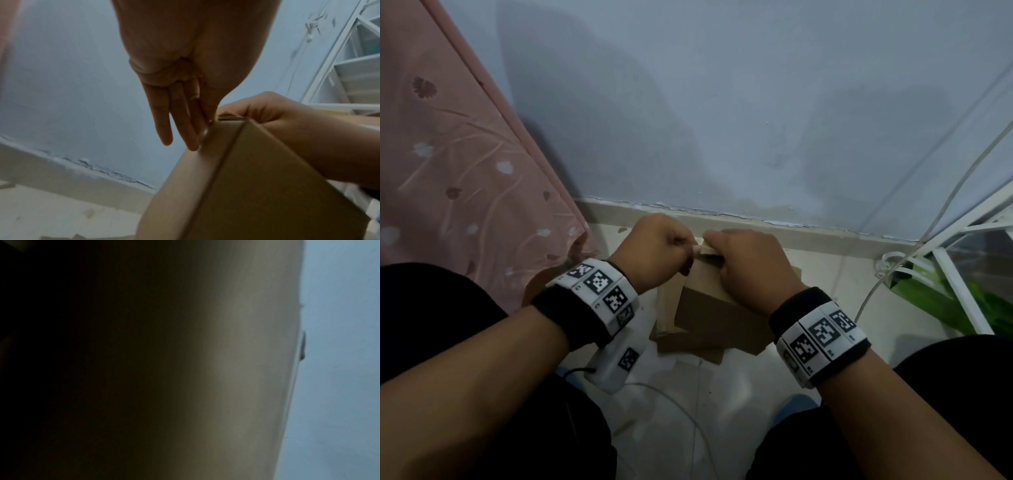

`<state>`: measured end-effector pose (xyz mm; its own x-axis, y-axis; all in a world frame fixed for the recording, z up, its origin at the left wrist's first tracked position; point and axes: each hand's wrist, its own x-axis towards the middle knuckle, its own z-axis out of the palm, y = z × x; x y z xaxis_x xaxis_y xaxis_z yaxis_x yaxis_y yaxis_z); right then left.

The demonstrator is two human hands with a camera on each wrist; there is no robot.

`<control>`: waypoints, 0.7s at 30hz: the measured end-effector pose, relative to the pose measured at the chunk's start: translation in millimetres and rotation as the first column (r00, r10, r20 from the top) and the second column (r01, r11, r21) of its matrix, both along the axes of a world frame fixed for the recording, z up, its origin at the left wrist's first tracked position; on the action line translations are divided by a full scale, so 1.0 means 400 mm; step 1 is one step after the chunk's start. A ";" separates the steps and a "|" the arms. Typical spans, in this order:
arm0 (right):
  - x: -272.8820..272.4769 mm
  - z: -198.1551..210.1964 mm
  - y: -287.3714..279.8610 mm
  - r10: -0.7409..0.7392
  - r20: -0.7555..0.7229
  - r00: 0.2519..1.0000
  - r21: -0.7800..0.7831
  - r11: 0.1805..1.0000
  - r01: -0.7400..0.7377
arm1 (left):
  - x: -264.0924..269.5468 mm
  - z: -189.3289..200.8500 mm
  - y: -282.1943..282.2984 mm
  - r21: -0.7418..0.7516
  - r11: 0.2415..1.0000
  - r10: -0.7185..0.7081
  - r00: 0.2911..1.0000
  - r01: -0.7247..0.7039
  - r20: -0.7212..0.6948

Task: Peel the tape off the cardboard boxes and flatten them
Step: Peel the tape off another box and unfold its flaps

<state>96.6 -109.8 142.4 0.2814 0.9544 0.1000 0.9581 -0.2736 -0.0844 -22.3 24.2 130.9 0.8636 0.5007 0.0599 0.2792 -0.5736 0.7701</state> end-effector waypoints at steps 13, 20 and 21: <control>-0.001 0.005 -0.022 0.017 -0.223 0.975 -0.104 0.994 -0.041 | -0.012 -0.002 0.002 0.726 0.622 -0.239 0.954 0.292 -0.179; -0.009 -0.003 -0.007 -0.053 -0.254 0.966 -0.133 0.991 0.020 | -0.002 0.006 -0.004 0.741 0.652 -0.110 0.987 0.161 -0.118; -0.012 -0.006 -0.007 -0.051 -0.243 0.969 -0.136 0.991 0.018 | -0.004 0.009 -0.002 0.747 0.648 -0.116 0.989 0.147 -0.094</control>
<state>91.9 -112.6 140.1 0.3143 0.9439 -0.1017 0.9024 -0.3303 -0.2766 -23.8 23.4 134.5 0.9260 0.1796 0.3321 0.1722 -0.9837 0.0518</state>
